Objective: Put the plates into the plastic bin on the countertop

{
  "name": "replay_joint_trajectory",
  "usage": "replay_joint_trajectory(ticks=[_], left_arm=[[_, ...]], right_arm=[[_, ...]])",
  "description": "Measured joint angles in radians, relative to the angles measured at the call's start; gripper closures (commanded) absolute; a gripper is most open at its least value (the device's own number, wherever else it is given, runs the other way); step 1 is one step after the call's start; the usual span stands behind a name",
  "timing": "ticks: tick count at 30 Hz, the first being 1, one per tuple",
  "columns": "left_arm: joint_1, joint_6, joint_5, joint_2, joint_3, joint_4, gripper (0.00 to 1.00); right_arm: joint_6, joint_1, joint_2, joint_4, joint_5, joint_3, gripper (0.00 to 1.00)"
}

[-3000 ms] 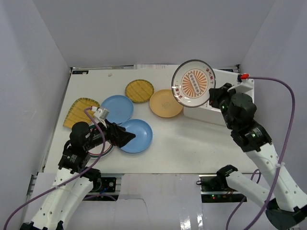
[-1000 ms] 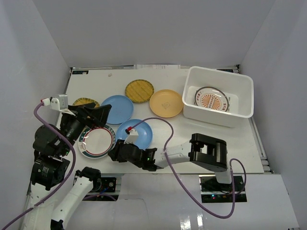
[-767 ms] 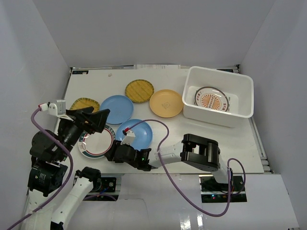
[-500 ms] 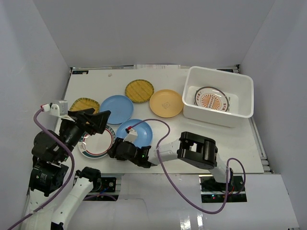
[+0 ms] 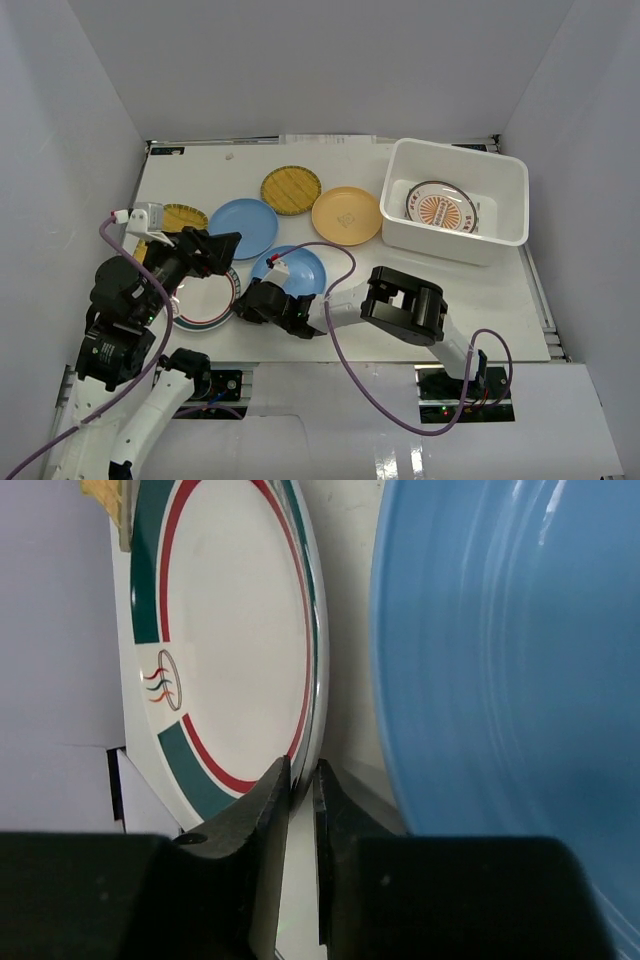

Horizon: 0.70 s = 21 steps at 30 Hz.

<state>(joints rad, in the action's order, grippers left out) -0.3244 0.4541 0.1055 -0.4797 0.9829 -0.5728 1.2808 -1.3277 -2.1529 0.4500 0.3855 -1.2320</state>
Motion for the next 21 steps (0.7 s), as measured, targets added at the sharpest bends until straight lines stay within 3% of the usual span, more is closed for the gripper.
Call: replay_joint_trajectory(ticks=[3, 10, 21], left_arm=[[0.000, 0.002, -0.001, -0.016, -0.003, 0.002, 0.02], [0.000, 0.003, -0.032, -0.040, -0.004, 0.008, 0.02], [0.000, 0.010, -0.105, -0.108, 0.053, 0.005, 0.02]], right_arm=[[-0.008, 0.001, 0.002, 0.027, 0.001, 0.012, 0.92], [-0.107, -0.018, 0.106, 0.049, 0.006, 0.103, 0.92], [-0.335, -0.042, 0.480, 0.027, 0.095, 0.320, 0.92]])
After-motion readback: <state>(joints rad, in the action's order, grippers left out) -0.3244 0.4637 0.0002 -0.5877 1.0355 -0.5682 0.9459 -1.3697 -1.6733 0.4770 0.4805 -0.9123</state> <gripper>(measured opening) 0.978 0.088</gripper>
